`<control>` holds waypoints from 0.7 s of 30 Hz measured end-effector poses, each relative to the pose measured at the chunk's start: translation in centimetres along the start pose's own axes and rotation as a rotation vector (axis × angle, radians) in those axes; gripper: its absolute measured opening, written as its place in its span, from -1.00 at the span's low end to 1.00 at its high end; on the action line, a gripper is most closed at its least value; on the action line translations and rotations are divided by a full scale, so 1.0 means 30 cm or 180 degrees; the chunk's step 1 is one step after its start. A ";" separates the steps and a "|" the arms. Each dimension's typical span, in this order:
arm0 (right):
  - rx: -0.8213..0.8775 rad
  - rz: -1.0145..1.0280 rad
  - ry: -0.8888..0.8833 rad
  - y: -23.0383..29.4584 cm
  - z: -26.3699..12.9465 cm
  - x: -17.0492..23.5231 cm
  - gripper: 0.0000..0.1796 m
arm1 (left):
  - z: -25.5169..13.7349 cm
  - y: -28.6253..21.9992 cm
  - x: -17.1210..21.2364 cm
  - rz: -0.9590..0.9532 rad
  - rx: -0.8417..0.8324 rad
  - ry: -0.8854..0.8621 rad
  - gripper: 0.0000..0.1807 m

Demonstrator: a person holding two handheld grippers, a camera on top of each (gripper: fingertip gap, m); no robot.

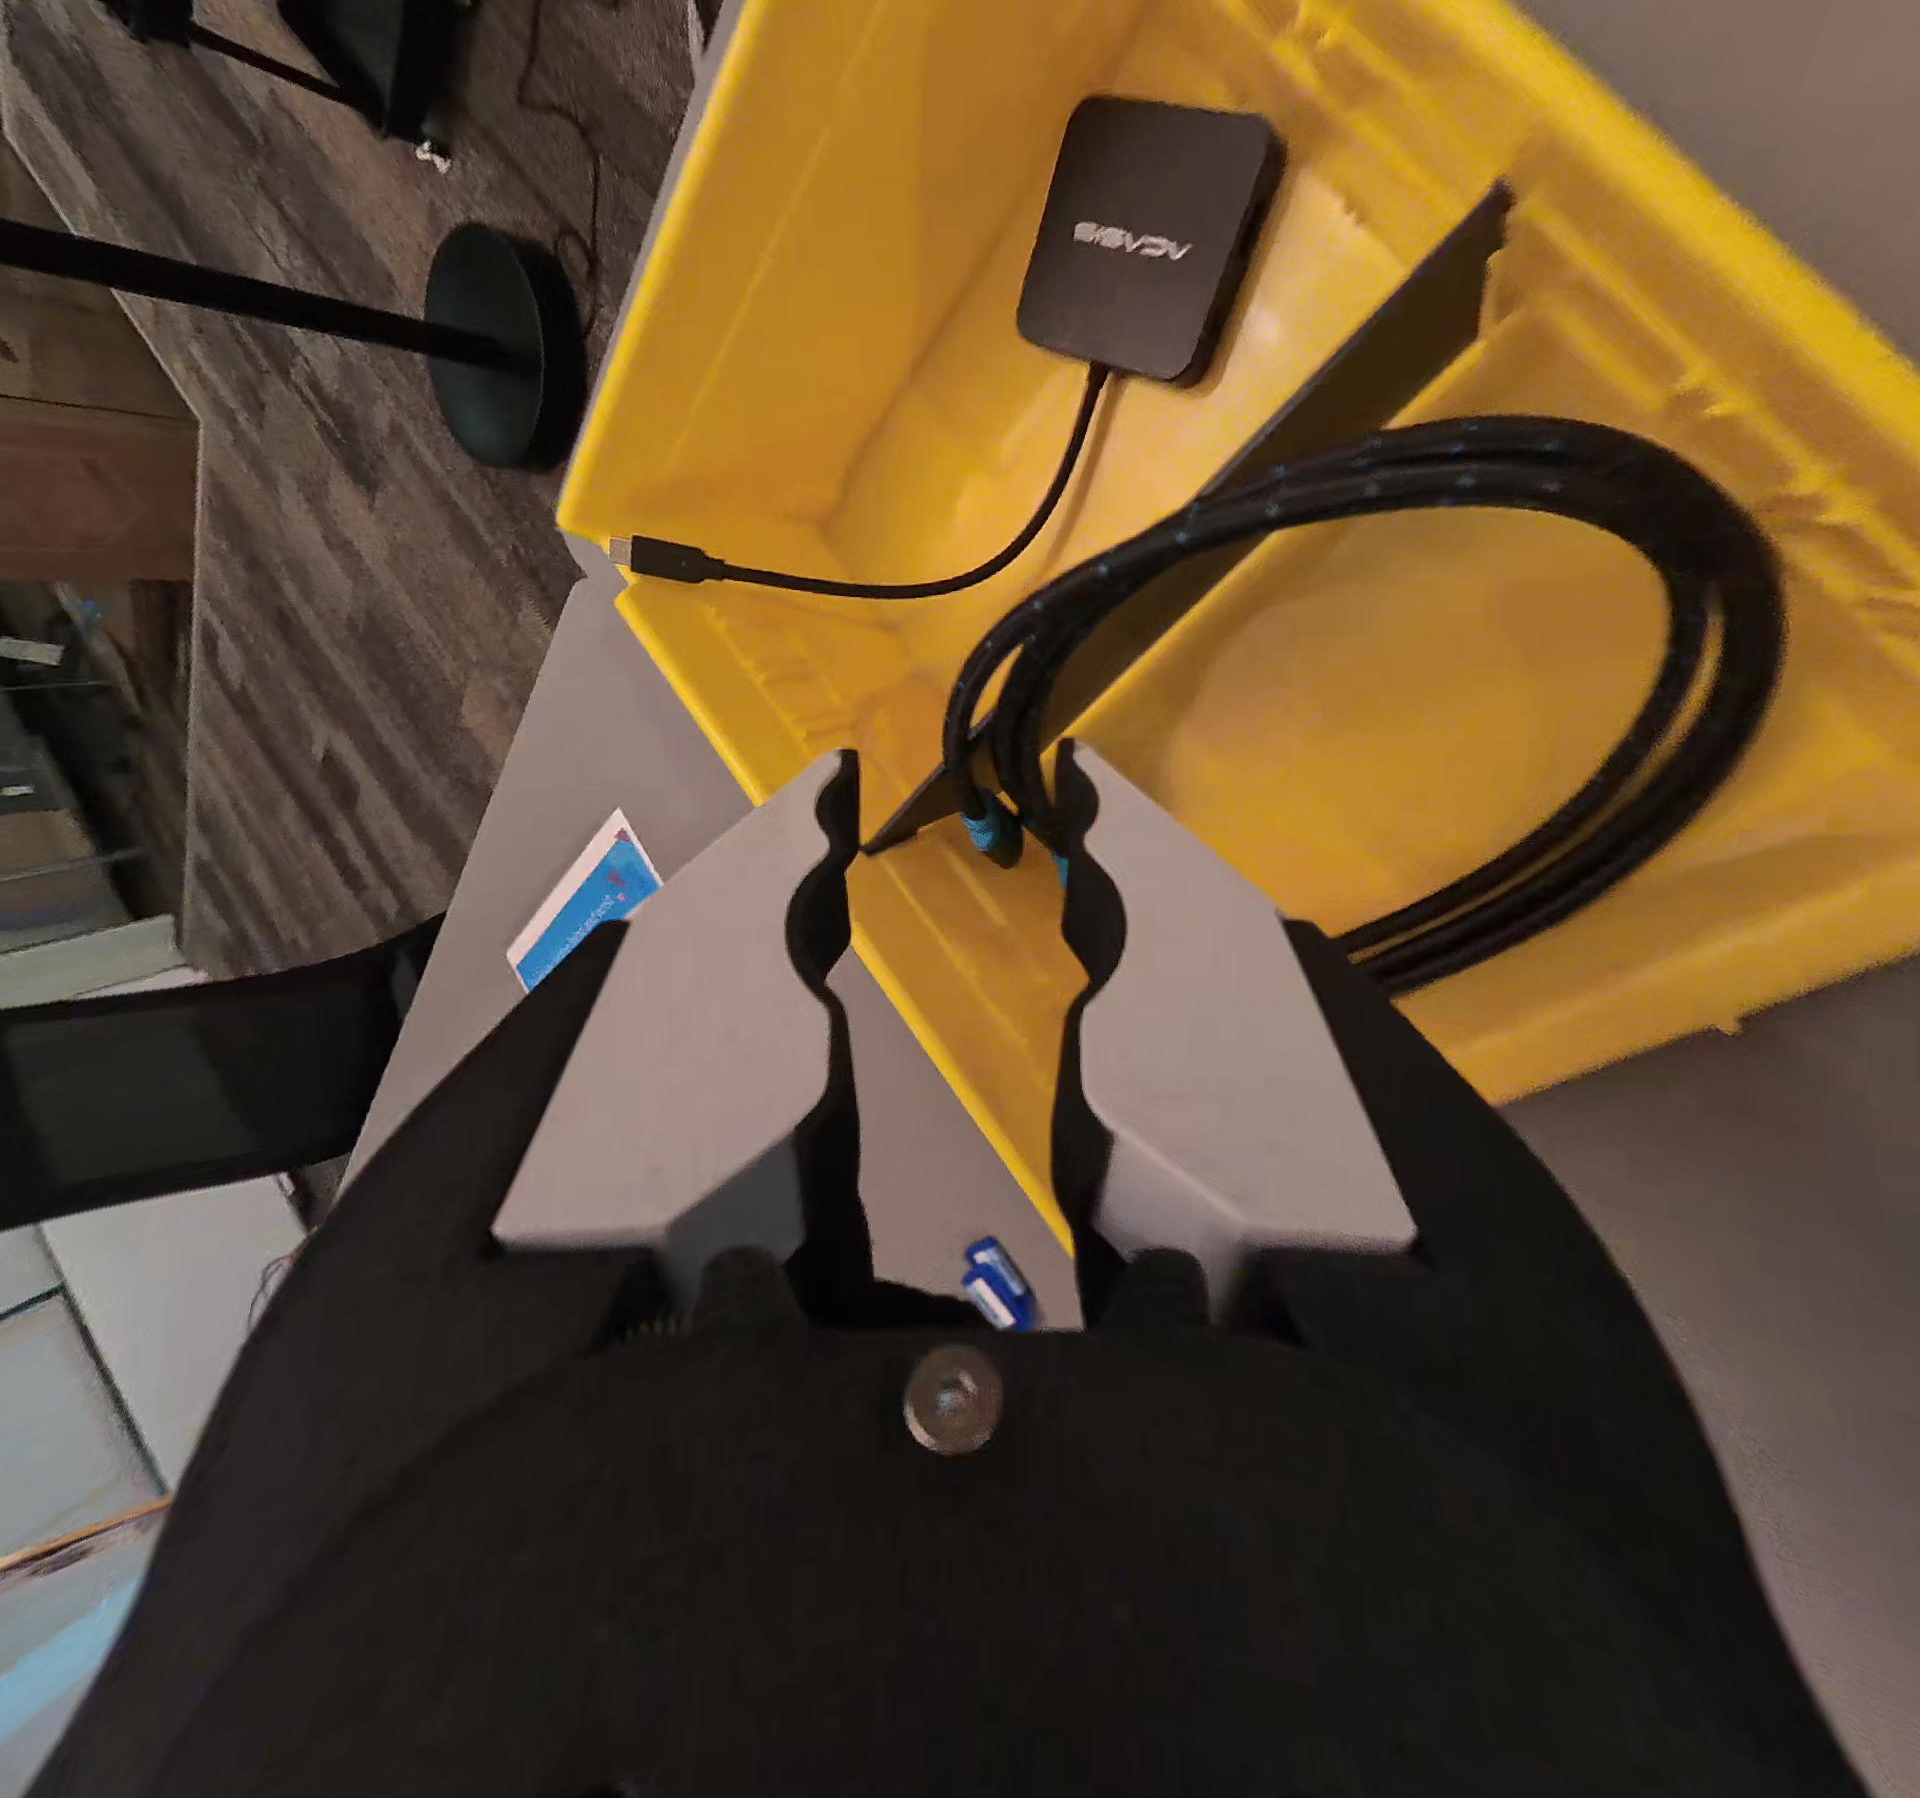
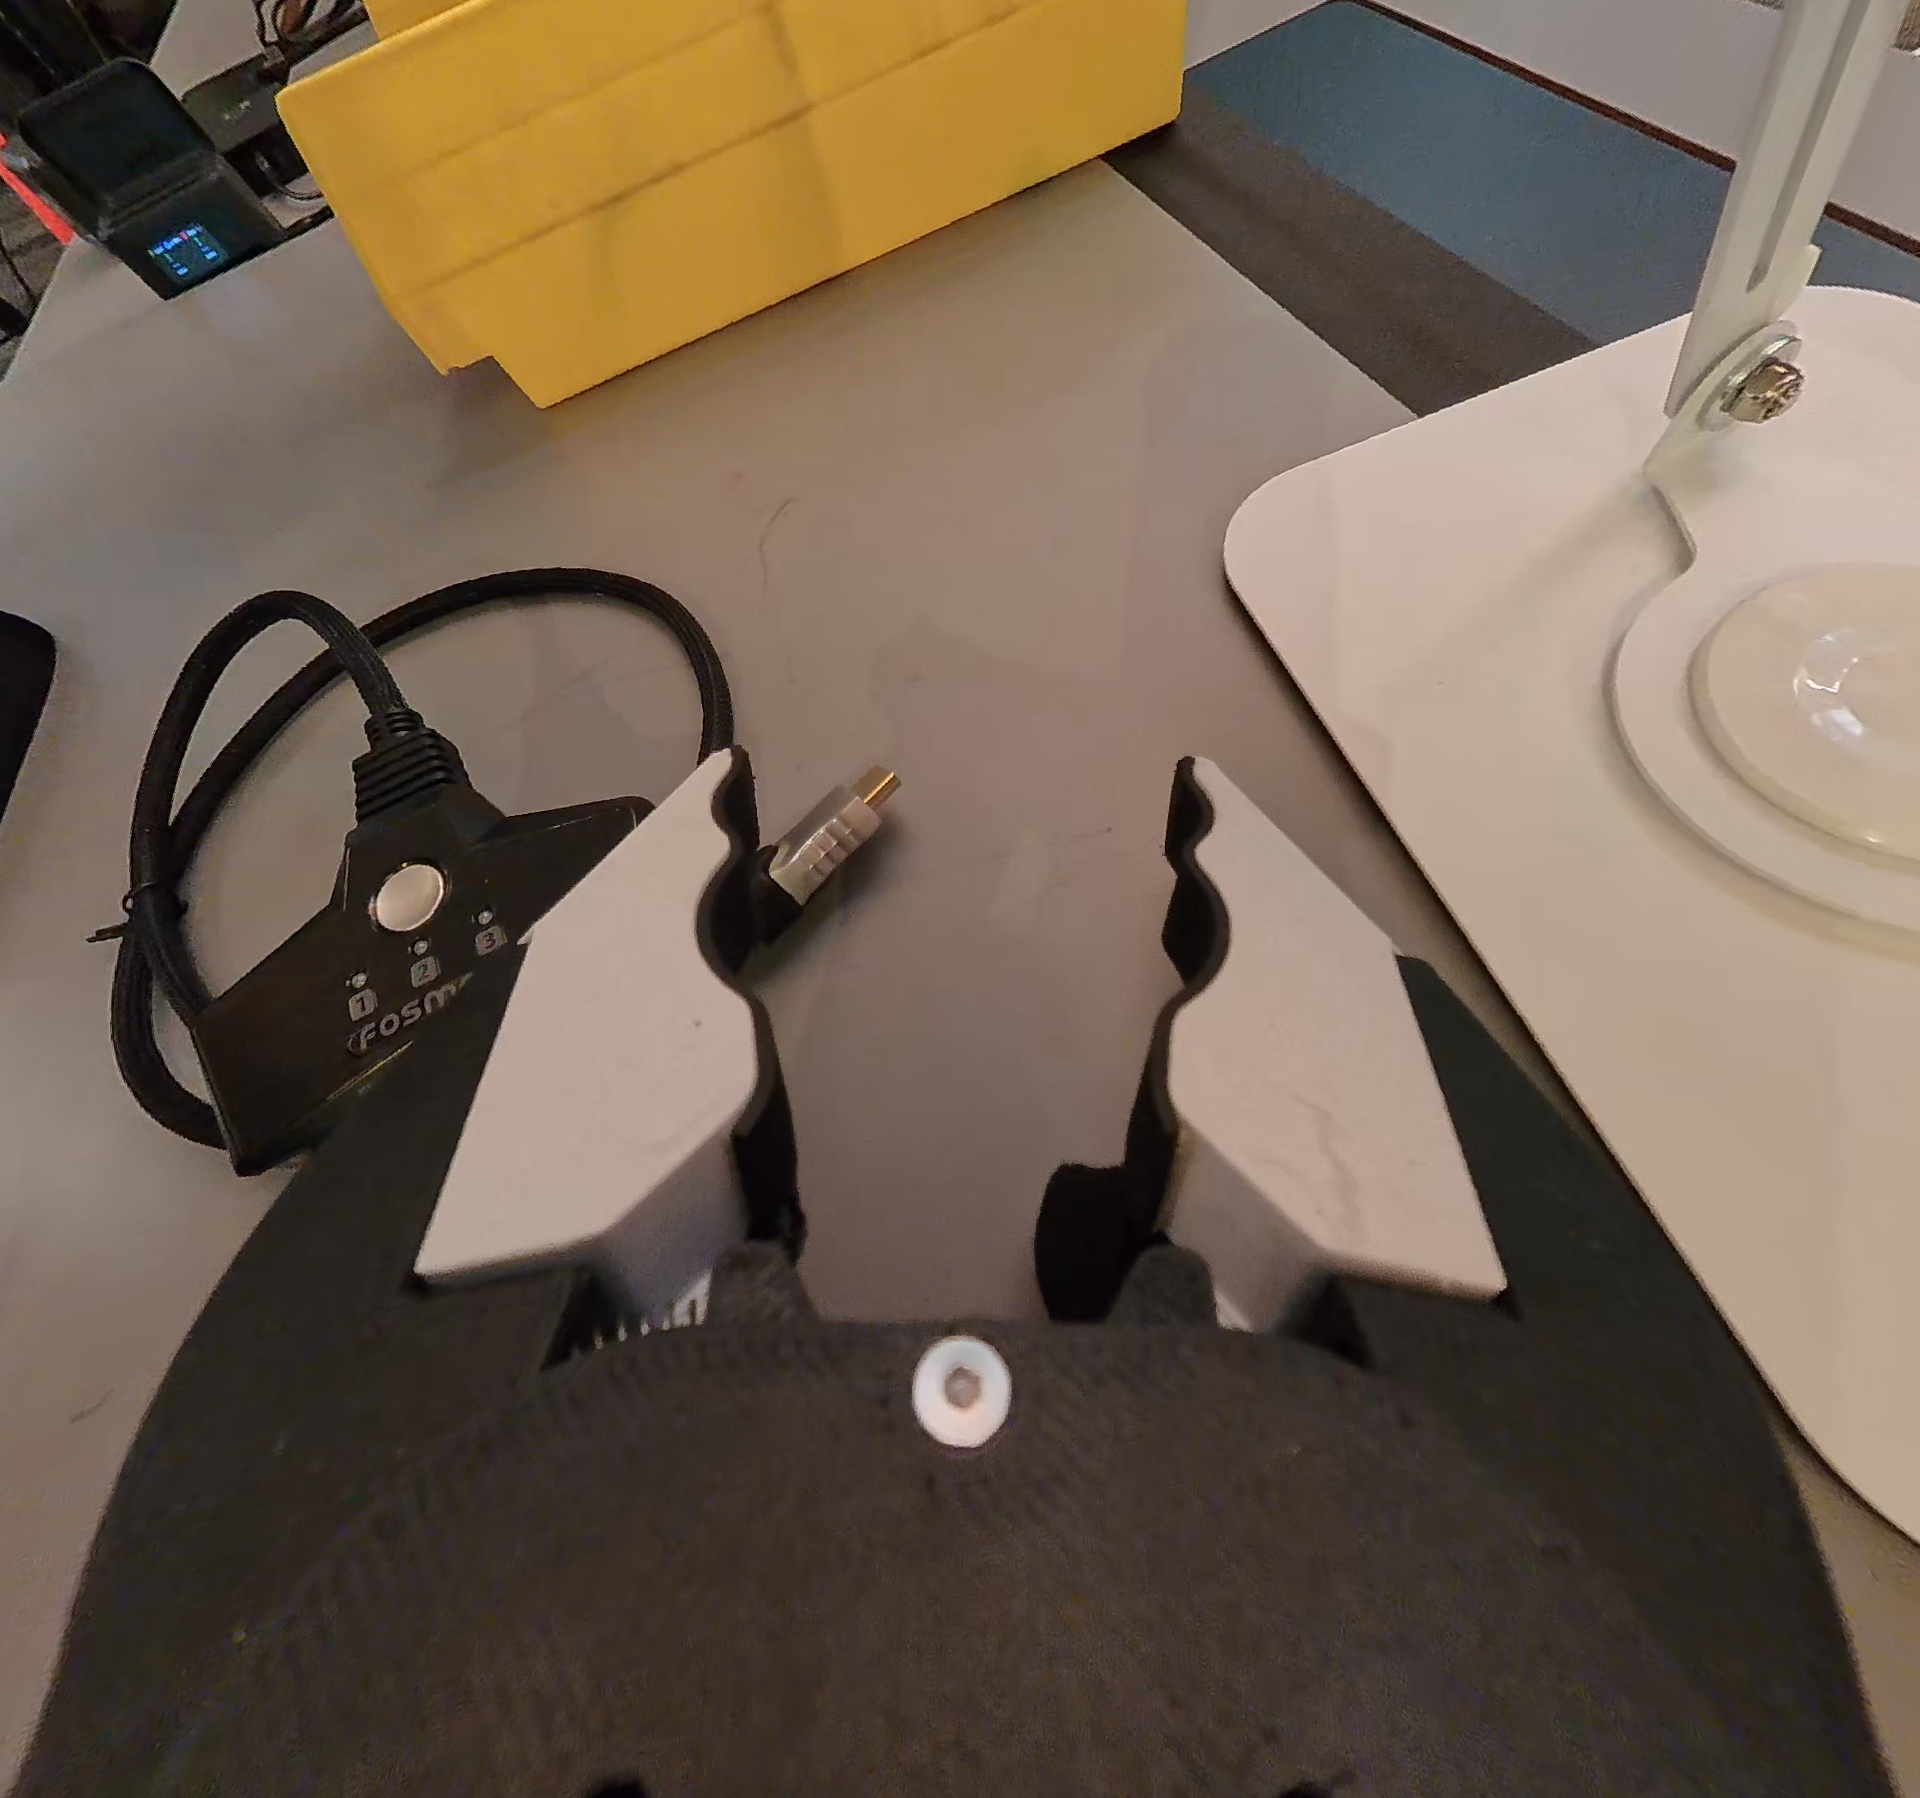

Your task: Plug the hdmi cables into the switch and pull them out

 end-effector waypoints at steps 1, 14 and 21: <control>-0.0001 0.0000 0.0001 0.000 0.000 0.000 -0.13 | 0.022 0.001 0.003 0.0002 0.0008 0.0039 -0.61; -0.0004 -0.0008 0.0005 0.000 0.000 0.000 -0.13 | 0.128 -0.005 0.045 0.0180 0.0010 0.0145 -0.94; -0.0001 -0.0017 0.0013 0.000 0.000 0.001 -0.13 | 0.071 0.026 0.032 0.0063 -0.0181 -0.0097 -0.95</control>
Point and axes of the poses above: each gripper's, where its closed fingertips meet, z out along the fingers, x out of its underside, y = z × x across the jaws, the point moved 2 cm from there along -z, back along the fingers, and after that the axes turned 13 degrees about -y, right-handed, at the moved point
